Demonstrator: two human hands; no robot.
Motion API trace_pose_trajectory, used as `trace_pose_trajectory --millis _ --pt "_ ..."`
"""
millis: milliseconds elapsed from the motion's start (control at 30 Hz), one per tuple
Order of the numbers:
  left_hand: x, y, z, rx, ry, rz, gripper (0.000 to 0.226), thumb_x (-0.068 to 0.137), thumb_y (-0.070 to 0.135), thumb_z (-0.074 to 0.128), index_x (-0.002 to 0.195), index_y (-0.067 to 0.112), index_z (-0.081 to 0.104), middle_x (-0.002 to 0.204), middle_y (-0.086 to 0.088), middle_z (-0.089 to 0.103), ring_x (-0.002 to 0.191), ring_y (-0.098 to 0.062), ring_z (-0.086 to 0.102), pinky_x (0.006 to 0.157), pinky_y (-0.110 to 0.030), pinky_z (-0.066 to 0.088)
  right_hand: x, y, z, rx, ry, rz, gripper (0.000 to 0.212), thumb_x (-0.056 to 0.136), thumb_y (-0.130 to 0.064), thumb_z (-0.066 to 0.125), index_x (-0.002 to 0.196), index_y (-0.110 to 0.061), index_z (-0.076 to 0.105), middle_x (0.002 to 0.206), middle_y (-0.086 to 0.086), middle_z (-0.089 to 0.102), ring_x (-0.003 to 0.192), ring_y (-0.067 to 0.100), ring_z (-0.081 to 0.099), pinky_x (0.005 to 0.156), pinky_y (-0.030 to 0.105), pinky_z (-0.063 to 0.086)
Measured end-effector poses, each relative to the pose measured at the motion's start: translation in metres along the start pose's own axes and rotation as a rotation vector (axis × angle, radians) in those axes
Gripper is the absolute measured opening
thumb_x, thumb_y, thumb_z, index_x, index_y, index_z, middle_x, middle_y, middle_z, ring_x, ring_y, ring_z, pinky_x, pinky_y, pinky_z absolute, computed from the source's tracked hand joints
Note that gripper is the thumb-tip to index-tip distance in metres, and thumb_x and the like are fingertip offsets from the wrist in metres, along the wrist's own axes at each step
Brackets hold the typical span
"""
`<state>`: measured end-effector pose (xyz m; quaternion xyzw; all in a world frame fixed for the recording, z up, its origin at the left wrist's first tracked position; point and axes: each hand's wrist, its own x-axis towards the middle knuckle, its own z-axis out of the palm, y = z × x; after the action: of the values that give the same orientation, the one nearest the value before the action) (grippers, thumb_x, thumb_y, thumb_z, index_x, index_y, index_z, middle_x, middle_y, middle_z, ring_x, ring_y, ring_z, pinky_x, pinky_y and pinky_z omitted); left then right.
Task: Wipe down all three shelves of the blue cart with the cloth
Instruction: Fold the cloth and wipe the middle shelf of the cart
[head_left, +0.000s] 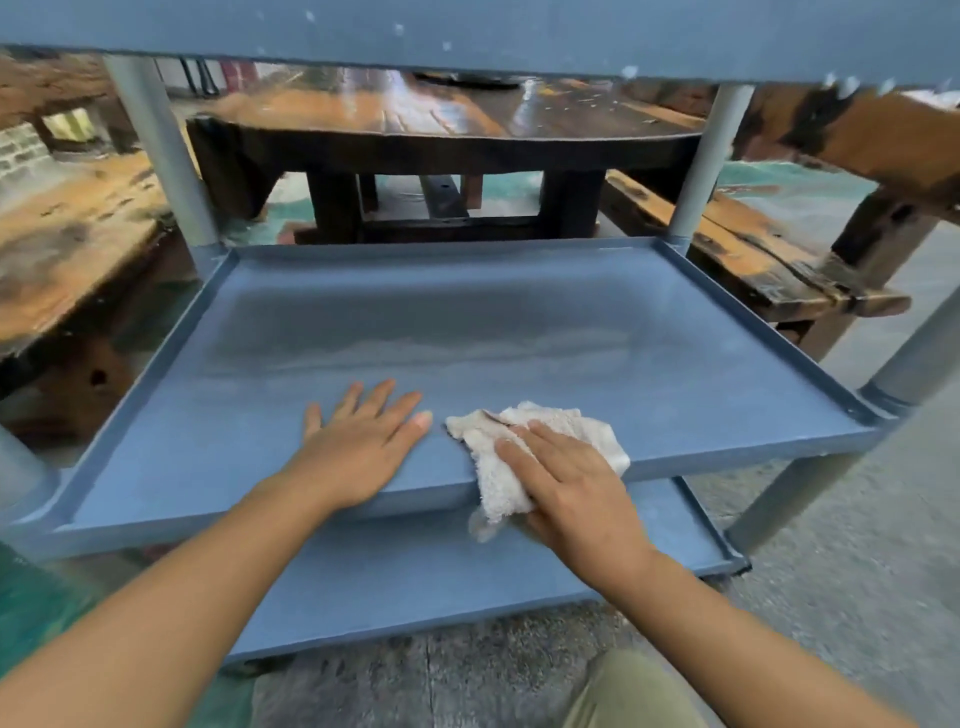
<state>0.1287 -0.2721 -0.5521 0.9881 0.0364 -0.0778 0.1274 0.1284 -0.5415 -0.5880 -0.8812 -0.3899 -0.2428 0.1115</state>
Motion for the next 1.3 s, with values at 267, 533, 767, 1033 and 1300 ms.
trace_pose_trajectory --millis 267,533,767,1033,1300 --pt "0.018 -0.001 0.007 0.109 0.016 -0.085 0.088 0.066 0.094 0.001 0.147 0.061 -0.004 0.164 0.020 -0.013 0.153 -0.022 -0.009 0.116 -0.066 -0.001 -0.080 0.165 -0.078 -0.097 -0.196 0.298 0.081 0.070 -0.027 0.090 0.141 -0.008 0.056 0.142 0.017 0.057 0.131 0.042 0.054 0.106 0.058 0.045" --pt "0.018 0.009 0.010 0.139 0.031 -0.099 0.086 0.069 0.093 0.000 0.148 0.060 -0.006 0.164 0.018 -0.013 0.153 -0.019 -0.009 0.117 -0.064 0.001 -0.114 0.231 -0.122 -0.166 -0.329 0.564 0.084 0.078 -0.015 0.084 0.151 -0.016 0.043 0.154 0.012 0.046 0.141 0.034 0.043 0.110 0.051 0.043" --pt "0.015 0.010 0.005 0.116 0.053 -0.103 0.088 0.068 0.092 0.001 0.150 0.058 -0.002 0.165 0.017 -0.010 0.153 -0.020 -0.007 0.117 -0.064 0.000 -0.097 0.200 -0.108 -0.310 -0.303 0.684 0.057 0.076 -0.007 0.075 0.131 -0.005 0.059 0.118 0.020 0.064 0.114 0.039 0.057 0.091 0.050 0.051" --pt "0.015 0.014 0.001 0.052 0.079 -0.034 0.071 0.089 0.076 0.029 0.153 0.048 0.017 0.166 0.012 0.005 0.153 -0.021 0.003 0.115 -0.065 0.005 -0.045 0.109 -0.088 -0.045 -0.289 0.464 0.058 0.079 -0.012 0.073 0.135 -0.013 0.060 0.138 0.008 0.060 0.128 0.030 0.054 0.097 0.039 0.048" --pt "-0.003 0.027 -0.005 -0.243 0.139 0.496 0.073 0.094 0.025 0.064 0.154 0.038 0.025 0.163 0.011 0.021 0.149 -0.004 0.018 0.122 -0.033 0.021 0.019 0.055 -0.062 0.384 -0.355 0.323 0.032 0.091 -0.022 0.068 0.123 -0.019 0.064 0.120 -0.004 0.068 0.111 0.019 0.060 0.092 0.032 0.043"
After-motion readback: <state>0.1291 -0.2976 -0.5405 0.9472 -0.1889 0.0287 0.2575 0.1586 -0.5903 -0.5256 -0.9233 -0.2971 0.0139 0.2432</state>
